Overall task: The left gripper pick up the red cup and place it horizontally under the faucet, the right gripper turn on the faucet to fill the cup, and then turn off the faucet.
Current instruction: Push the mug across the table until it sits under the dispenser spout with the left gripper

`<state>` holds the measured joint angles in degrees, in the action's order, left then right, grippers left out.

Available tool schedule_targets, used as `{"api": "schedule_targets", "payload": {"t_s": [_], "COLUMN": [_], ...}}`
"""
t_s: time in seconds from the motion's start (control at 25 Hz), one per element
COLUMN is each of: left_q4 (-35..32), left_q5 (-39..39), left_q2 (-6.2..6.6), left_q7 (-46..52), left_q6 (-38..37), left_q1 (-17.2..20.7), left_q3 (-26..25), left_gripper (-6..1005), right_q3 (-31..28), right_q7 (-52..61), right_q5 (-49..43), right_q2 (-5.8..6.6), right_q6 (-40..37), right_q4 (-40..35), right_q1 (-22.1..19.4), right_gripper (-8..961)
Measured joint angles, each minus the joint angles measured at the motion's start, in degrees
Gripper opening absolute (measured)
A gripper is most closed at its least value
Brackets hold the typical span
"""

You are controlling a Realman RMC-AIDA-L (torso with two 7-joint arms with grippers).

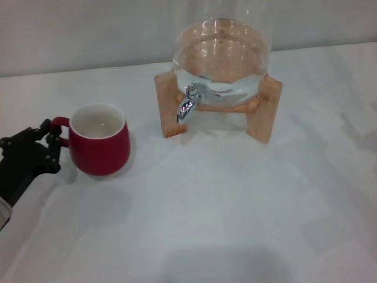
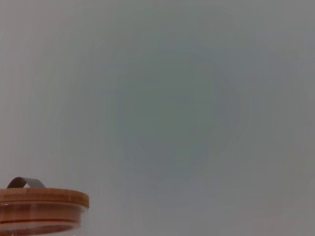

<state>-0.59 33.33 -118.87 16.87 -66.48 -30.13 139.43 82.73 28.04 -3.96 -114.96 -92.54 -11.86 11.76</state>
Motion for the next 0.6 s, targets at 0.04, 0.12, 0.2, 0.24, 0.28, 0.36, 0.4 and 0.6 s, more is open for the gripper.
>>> {"api": "schedule_targets", "payload": {"t_s": [0.04, 0.12, 0.2, 0.24, 0.28, 0.36, 0.4, 0.6], "left_q4": [0.00, -0.12, -0.31, -0.39, -0.50, -0.53, -0.55, -1.49], "left_q5": [0.00, -0.73, -1.44, -1.88, -2.47, -3.12, -3.45, -5.57], "left_q2": [0.00, -0.05, -0.11, -0.13, -0.18, -0.25, -0.28, -0.39], "left_q7": [0.00, -0.03, -0.06, -0.07, -0.07, -0.04, 0.01, 0.14], "left_q6": [0.00, 0.78, 1.35, 1.59, 1.86, 2.06, 2.12, 3.09], "left_q1": [0.00, -0.77, -1.33, -1.62, -1.99, -2.55, -2.87, -4.02], "left_q3": [0.00, 0.01, 0.05, 0.07, 0.09, 0.09, 0.09, 0.08], "left_gripper": [123, 123, 123, 123, 123, 123, 122, 122], "right_q3": [0.00, 0.29, 0.48, 0.50, 0.52, 0.56, 0.58, 0.61], "right_q7": [0.00, -0.01, -0.02, -0.02, -0.03, -0.05, -0.06, -0.07], "right_q5": [0.00, 0.00, 0.00, 0.00, 0.00, 0.00, 0.00, 0.00], "right_q2": [0.00, 0.00, 0.00, 0.00, 0.00, 0.00, 0.00, 0.00], "right_q6": [0.00, 0.07, 0.11, 0.12, 0.13, 0.14, 0.15, 0.17], "right_q4": [0.00, 0.00, 0.00, 0.00, 0.00, 0.00, 0.00, 0.00], "right_q1": [0.00, 0.09, 0.14, 0.17, 0.21, 0.26, 0.27, 0.29], "right_gripper": [824, 823, 823, 823, 823, 823, 823, 822]}}
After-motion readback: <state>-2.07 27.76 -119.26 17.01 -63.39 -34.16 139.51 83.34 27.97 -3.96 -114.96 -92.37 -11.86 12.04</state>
